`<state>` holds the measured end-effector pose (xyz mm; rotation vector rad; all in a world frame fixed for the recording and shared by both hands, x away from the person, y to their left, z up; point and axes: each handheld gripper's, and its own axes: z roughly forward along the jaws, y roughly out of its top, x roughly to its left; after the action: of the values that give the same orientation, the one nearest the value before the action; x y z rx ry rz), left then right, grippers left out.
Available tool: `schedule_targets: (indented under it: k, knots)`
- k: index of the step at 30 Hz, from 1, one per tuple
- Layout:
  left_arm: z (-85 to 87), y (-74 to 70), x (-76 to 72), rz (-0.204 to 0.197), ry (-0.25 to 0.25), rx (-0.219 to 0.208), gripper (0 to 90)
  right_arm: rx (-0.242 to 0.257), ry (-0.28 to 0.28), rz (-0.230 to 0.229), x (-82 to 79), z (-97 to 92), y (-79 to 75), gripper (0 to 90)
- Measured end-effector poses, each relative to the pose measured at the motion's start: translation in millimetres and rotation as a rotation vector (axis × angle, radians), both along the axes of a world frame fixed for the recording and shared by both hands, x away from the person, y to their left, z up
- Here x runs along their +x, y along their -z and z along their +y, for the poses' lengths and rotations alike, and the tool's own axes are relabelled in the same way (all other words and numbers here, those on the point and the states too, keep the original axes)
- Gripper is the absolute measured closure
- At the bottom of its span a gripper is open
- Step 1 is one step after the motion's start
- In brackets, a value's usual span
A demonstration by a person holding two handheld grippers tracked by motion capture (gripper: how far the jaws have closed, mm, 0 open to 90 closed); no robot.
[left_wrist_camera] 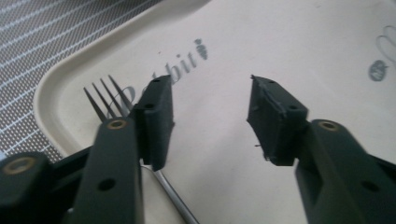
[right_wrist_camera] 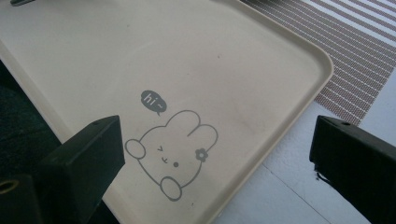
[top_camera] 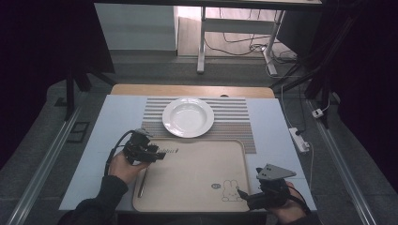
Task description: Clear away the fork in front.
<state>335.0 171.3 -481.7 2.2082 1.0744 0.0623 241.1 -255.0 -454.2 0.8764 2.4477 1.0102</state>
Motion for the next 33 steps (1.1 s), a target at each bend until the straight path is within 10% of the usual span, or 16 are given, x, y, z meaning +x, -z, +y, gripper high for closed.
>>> schedule_targets:
  k: [15, 33]
  knots:
    - [8.5, -17.2, -21.9, -0.085, 0.047, -0.114, 15.8, 0.000, 0.008, 0.002, 0.2, -0.8, 0.1, 3.9]
    - [35.7, -26.4, -73.3, -0.096, 0.012, -0.151, 3.0, 0.011, 0.073, -0.008, -7.1, -14.8, -3.5, 2.4]
